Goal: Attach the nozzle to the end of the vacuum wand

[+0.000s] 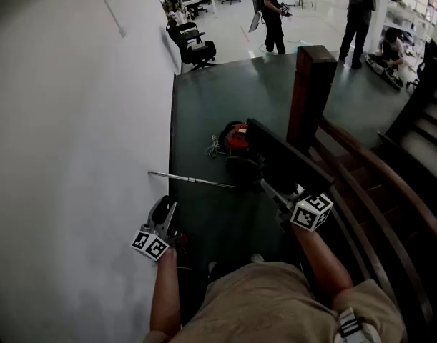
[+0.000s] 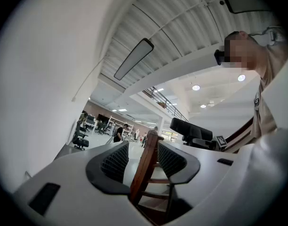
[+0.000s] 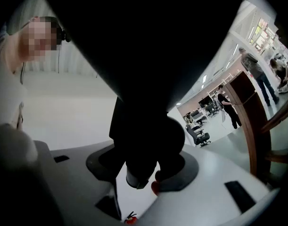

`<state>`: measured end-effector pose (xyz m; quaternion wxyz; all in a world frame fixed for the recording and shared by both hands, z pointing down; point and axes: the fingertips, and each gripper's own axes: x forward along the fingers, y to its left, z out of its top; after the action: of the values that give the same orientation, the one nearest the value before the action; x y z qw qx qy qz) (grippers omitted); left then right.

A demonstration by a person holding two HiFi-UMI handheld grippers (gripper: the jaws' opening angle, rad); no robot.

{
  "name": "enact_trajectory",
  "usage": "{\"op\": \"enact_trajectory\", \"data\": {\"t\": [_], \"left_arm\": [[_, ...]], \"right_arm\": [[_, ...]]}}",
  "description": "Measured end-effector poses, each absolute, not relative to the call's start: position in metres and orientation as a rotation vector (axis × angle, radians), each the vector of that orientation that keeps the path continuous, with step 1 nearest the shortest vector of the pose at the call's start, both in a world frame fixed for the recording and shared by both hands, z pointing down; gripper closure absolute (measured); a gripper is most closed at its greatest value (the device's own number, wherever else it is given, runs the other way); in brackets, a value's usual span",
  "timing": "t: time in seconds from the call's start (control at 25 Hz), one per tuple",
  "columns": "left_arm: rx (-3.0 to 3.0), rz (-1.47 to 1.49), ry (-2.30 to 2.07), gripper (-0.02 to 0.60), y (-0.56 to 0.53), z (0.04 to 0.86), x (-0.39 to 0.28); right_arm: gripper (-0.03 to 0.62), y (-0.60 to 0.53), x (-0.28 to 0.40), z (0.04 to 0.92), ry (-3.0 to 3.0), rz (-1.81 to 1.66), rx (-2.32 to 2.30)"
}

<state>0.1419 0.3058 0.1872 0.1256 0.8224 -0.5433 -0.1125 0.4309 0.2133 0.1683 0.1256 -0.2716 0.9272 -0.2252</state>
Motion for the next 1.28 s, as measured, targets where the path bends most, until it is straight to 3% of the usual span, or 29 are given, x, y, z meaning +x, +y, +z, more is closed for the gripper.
{"op": "enact_trajectory", "data": {"t": [0.88, 1.28], "left_arm": [[2.47, -0.299, -1.533, 0.399, 0.235, 0.186, 0.123], [2.34, -0.291, -1.57, 0.399, 0.196, 0.189, 0.044]], "right_arm": [[0.395, 0.155, 0.35, 0.183, 2.772, -0.682, -0.721], [0.395, 0.104, 0.264, 0.157, 2.824, -0.725, -0.686]]}}
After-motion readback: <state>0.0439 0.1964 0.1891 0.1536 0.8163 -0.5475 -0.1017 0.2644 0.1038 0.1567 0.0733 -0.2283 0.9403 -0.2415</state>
